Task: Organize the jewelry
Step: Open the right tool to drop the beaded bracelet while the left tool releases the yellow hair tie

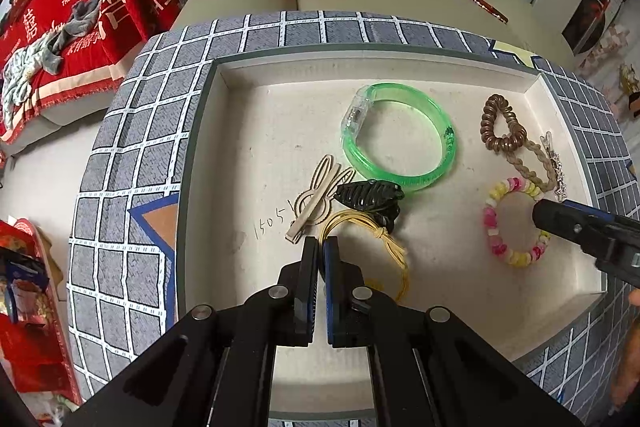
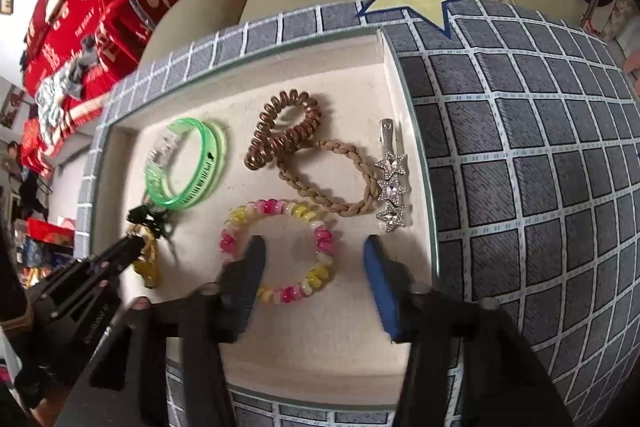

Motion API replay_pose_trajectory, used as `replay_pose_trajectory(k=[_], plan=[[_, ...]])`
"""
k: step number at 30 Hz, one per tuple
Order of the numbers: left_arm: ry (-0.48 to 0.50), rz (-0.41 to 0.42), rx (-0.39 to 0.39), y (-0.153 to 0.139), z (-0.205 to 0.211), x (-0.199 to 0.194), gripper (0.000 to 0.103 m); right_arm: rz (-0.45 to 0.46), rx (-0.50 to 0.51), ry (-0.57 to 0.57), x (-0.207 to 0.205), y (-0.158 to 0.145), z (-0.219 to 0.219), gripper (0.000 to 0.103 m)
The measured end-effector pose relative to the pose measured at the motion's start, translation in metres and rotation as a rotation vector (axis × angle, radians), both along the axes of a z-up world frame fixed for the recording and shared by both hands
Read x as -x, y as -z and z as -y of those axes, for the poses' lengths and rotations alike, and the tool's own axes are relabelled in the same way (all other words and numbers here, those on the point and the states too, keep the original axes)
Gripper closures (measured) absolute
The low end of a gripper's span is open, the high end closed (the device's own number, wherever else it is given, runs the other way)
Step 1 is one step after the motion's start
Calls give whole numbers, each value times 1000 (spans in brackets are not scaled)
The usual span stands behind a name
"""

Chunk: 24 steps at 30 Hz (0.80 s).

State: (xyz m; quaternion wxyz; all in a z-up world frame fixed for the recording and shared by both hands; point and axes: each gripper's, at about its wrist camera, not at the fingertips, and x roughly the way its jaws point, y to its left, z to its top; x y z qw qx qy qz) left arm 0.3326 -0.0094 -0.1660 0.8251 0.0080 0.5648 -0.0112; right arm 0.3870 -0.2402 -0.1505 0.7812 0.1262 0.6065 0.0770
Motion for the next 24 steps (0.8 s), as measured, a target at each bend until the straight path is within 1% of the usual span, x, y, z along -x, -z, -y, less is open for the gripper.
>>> replay_pose_trajectory(k=[5,11,24], plan=[[-1,1,-9,-2,0,3,86,17,-37,16,8,-11,4,47],[8,15,-43,-6,1,8,86,24,-72,31,25,-21,6,47],[19,29,-48,-15,0,10,86,26,-85,31,49,-35,5,47]])
